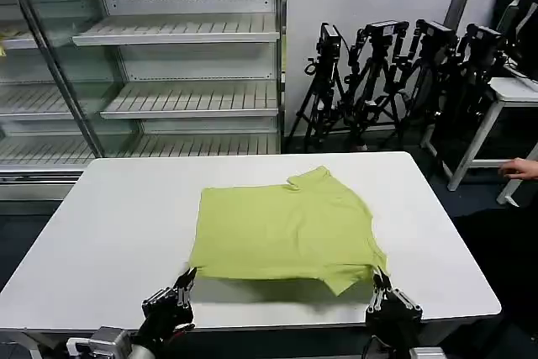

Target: Fold and organize the clothes.

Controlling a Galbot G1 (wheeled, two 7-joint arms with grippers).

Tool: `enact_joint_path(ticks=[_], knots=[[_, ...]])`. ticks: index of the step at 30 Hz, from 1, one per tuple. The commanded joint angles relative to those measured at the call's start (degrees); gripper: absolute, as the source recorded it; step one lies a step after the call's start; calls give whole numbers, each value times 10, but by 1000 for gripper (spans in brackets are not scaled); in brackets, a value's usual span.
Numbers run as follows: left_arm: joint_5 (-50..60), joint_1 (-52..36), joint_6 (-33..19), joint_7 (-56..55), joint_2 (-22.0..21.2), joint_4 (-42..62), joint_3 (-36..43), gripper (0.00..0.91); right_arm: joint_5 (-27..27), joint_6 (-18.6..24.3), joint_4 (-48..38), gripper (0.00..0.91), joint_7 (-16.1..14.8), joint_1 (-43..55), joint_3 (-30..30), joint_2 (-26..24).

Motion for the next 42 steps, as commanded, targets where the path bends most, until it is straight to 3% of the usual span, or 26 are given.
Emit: enact_joint_path(ticks=[1, 14, 23, 35, 36, 37, 38, 39, 42], knots=[[-12, -41, -2, 5, 20, 35, 2, 20, 14, 6, -27, 0, 2, 44, 13, -11], [6, -129, -9, 15, 72, 126, 60, 20, 69, -20, -133, 0, -5, 199, -26, -99], [6, -177, -8, 14, 81, 172, 70, 20, 82, -36, -209, 0, -22, 284, -59, -117], [6, -210, -28, 1, 72, 205, 78, 20, 73, -37, -252, 0, -33, 307, -78, -118], [6, -212, -28, 0, 71, 208, 78, 30, 71, -37, -254, 0, -34, 308, -79, -118], [6, -213, -28, 0, 70, 210, 80, 242, 69, -36, -256, 0, -35, 308, -81, -117], [8, -212, -27, 0, 69, 211, 82, 504, 67, -36, -259, 60, -35, 307, -83, -115], [10, -210, -26, 0, 68, 211, 84, 907, 63, -36, -262, 242, -35, 307, -85, -114], [16, -203, -23, 3, 66, 209, 90, 907, 52, -37, -271, 907, -36, 304, -90, -107]])
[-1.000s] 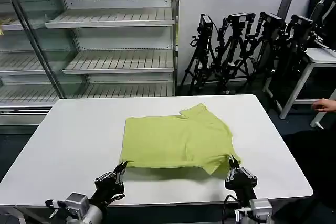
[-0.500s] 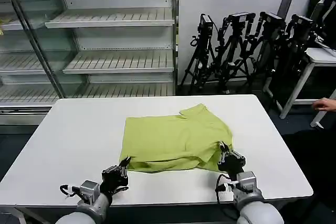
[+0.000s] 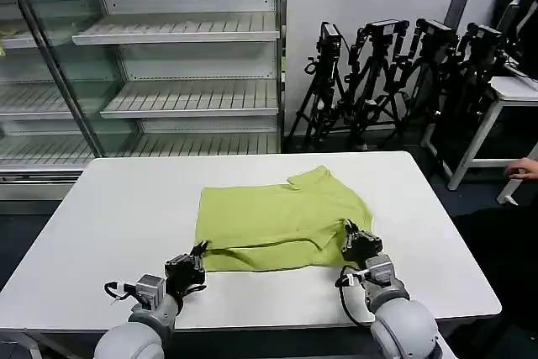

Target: Fold and organize the clothes.

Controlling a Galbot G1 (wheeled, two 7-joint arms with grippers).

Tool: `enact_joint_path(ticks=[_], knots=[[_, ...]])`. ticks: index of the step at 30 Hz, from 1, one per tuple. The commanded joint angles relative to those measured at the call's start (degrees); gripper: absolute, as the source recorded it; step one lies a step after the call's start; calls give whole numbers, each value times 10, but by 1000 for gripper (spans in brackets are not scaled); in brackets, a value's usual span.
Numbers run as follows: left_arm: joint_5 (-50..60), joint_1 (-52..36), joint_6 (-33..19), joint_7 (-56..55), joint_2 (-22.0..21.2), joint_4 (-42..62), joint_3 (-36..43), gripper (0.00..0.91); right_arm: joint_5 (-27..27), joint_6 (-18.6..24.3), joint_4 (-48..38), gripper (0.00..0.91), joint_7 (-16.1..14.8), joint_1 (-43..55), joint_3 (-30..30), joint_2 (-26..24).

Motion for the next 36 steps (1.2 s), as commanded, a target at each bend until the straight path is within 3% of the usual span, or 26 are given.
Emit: enact_joint_path(ticks=[1, 8, 16, 24, 32, 33, 34, 35, 36], knots=[[3, -9, -4, -1, 1, 14, 5, 907, -3, 1, -18, 907, -1, 16, -7, -3], [3, -2, -19, -3, -8, 6, -3, 907, -20, -2, -23, 907, 2, 7, -3, 12], [-7, 42, -21, -12, -11, -35, -47, 907, -9, 42, 33, 907, 2, -47, 35, 11], [-37, 56, -6, -17, -14, -33, -62, 907, 38, 12, 66, 907, 13, -113, 104, 16], [-32, 33, -1, -22, -21, -12, -41, 907, 89, -23, 45, 907, 34, -117, 119, 18], [-29, 30, 0, -22, -22, -8, -37, 826, 93, -23, 40, 907, 37, -116, 119, 18], [-25, 27, 0, -22, -23, -3, -33, 544, 97, -23, 38, 907, 37, -116, 119, 18], [-22, 24, 0, -23, -24, 1, -30, 81, 103, -23, 36, 786, 38, -116, 119, 18], [-22, 22, 0, -25, -25, 5, -28, 20, 108, -23, 35, 615, 38, -117, 117, 18]])
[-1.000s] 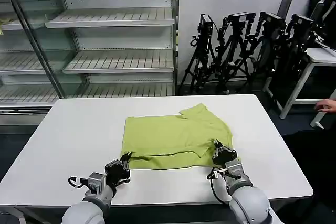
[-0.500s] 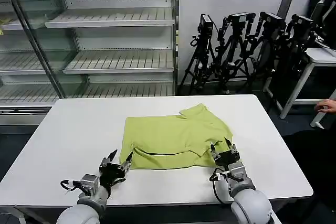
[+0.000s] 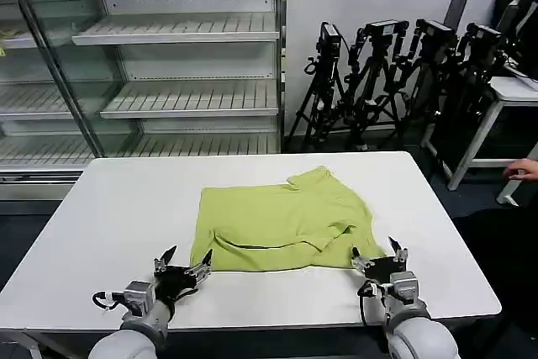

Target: Fold and organize the clothes.

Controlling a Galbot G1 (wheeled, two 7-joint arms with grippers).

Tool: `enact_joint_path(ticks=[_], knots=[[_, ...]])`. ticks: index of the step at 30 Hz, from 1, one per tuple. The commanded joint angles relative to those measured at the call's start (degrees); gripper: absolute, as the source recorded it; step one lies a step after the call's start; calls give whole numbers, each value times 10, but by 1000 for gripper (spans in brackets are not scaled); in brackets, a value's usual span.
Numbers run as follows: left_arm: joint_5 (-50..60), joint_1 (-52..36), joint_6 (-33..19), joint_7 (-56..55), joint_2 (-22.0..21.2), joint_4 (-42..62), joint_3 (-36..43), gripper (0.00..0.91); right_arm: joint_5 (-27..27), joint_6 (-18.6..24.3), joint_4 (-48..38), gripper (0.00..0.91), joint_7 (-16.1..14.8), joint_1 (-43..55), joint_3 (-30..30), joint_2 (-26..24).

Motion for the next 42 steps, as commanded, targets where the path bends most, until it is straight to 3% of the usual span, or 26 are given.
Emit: enact_joint_path(ticks=[1, 3, 5, 25, 42], knots=[[1, -7, 1, -2, -2, 15, 9, 20, 29, -12, -4, 312, 8, -11, 17, 0], [3, -10, 1, -4, -4, 24, 12, 20, 32, -12, -1, 50, 4, -17, 13, 0], [2, -10, 1, -3, -5, 27, 16, 20, 34, -12, 2, 0, 2, -20, 9, 1], [11, 14, 15, -3, -3, 12, 17, 20, 38, -7, 18, 0, 1, -29, 8, 6], [36, 201, 14, -4, -22, -136, -53, 50, 4, -11, 159, 0, 0, -164, 44, -18]])
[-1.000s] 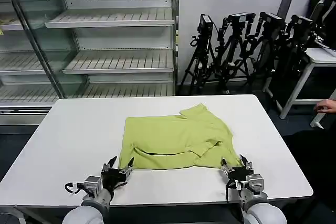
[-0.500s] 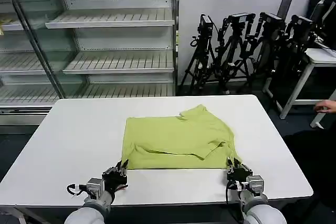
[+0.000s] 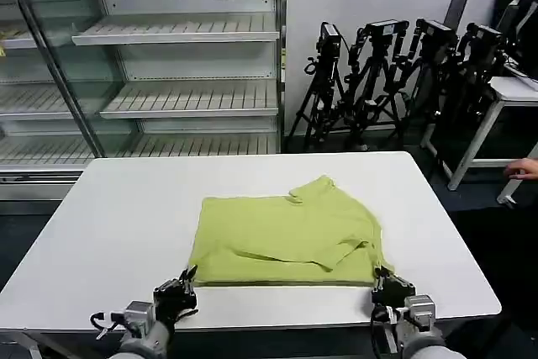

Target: Fold and organize the clothes.

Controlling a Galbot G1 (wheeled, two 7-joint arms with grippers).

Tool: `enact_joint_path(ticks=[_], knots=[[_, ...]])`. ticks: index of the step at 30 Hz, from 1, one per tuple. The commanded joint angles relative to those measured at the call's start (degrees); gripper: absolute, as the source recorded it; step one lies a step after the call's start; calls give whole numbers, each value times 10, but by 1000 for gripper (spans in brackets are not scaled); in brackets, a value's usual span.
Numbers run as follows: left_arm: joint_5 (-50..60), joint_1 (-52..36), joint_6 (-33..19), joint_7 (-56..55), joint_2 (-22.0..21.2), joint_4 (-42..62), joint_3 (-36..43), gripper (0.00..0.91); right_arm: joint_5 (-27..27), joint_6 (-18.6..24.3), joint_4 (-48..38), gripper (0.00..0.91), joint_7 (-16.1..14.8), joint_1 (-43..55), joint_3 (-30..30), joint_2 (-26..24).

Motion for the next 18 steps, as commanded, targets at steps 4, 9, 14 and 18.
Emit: enact_joint_path(ticks=[4, 9, 14, 18], knots=[[29, 126, 0, 1, -10, -75, -29, 907, -28, 1, 54, 907, -5, -56, 3, -2], [33, 149, 7, 3, -9, -97, -47, 907, -50, 2, 61, 907, -6, -63, -1, 3], [31, 146, 14, 4, 0, -126, -74, 907, -48, 4, 83, 907, -5, -49, 11, -1], [-4, 117, 7, -3, 24, -126, -105, 907, -22, 8, 83, 907, -6, -16, 26, -11]])
